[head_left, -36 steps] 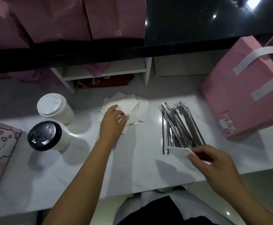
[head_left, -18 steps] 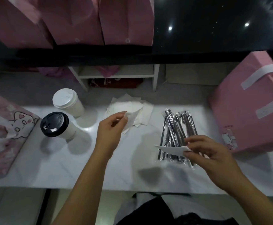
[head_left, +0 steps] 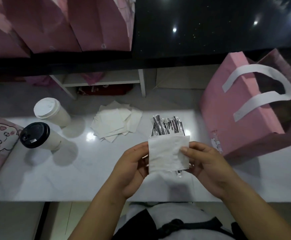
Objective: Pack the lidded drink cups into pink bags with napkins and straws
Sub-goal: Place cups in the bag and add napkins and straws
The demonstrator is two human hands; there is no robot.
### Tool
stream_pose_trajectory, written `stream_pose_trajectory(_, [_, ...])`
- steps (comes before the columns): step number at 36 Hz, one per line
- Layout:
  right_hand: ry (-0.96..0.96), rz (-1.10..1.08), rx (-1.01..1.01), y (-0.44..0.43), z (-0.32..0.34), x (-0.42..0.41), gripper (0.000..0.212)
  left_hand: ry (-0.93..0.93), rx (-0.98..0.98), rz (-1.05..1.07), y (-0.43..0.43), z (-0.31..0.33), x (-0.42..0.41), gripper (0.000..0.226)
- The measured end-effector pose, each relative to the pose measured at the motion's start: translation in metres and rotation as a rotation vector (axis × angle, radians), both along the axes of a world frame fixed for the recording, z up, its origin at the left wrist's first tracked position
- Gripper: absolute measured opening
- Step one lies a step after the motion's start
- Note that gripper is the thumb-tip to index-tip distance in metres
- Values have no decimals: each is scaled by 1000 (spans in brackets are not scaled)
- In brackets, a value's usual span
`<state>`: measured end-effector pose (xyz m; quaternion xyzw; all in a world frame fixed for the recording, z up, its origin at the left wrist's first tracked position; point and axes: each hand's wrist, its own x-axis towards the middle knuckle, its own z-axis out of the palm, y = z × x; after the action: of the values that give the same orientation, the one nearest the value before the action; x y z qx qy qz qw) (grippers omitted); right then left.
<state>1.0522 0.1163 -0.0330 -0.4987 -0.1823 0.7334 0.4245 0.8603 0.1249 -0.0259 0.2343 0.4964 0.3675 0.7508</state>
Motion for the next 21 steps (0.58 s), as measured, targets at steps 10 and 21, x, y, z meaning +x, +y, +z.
stream_pose_trajectory(10, [-153,-77,-12,-1,-6,12,23,40,-61,18,-3,-8,13,46])
stream_pose_trajectory(21, [-369,-71,60,-7,-11,10,37,300,150,-87,-6,-20,7,20])
